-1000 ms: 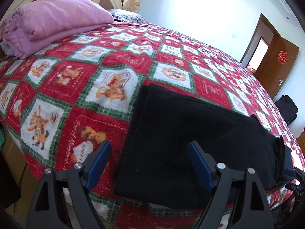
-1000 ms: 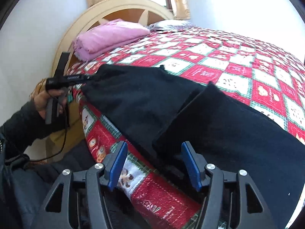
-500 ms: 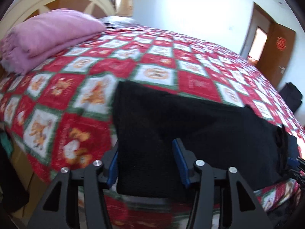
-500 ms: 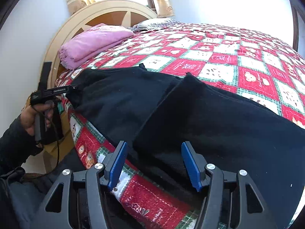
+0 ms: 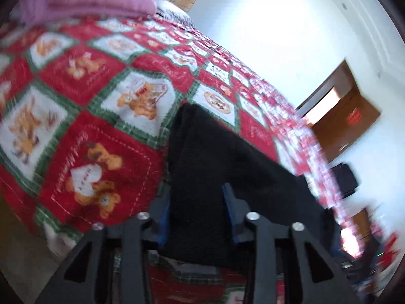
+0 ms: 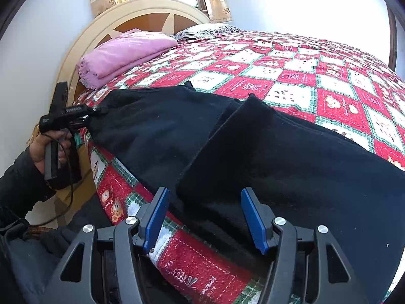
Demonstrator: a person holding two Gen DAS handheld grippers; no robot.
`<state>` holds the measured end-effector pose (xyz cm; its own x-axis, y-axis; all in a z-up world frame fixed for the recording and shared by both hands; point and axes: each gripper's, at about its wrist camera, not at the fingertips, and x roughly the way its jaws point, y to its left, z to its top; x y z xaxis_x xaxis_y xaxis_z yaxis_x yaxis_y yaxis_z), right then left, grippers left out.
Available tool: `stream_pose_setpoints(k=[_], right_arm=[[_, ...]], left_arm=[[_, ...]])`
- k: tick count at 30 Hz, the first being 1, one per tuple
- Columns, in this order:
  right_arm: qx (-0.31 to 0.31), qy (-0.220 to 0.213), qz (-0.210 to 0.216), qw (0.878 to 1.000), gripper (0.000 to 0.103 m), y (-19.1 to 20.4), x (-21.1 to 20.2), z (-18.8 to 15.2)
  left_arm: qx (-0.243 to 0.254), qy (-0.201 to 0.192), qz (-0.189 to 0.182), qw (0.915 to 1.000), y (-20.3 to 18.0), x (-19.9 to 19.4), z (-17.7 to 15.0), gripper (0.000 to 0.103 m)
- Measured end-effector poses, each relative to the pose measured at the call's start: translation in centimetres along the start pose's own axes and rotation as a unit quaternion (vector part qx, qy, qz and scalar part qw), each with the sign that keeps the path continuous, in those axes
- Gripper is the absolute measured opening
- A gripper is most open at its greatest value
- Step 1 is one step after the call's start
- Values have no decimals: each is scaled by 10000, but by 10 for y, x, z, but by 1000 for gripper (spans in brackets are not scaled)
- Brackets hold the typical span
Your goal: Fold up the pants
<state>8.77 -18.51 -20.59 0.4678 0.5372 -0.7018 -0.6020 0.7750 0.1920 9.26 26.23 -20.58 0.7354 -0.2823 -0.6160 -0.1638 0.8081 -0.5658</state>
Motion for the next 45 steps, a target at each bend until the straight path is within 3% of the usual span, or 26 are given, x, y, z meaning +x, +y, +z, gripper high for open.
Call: stream_pose_setpoints(k=[1,6,14,22,32,38,45], right_arm=[[7,-2,3,10000,61,0,0,0],[19,-19,15,10000,61,-1,0,0],[41,-60,-28,10000,61,-2,-4,1],[377,-286,-327,9983,61,-22,-34,12],[1219,-462,-787,9883,61,-76,-74,3],[1844,-617,-1046,9753,61,-114,-98,-11],[2171,-776,-1266,9648,61,-140,-119,-30]], left_arm=[[35,37,-15,10000,-1,2,-1,29],[260,-44,-55,9996,-16,-3,0,25],[172,-311,-704,9969,-33,-19,8,24],[720,-584,-1254,9878,-90,-41,15,24],[1705,-388,-1749,9689,-185,-40,6,23],[2324,52,-1970,9525,-253,-15,-13,23],[2630,483,-2281,9362,-312,6,-32,23]])
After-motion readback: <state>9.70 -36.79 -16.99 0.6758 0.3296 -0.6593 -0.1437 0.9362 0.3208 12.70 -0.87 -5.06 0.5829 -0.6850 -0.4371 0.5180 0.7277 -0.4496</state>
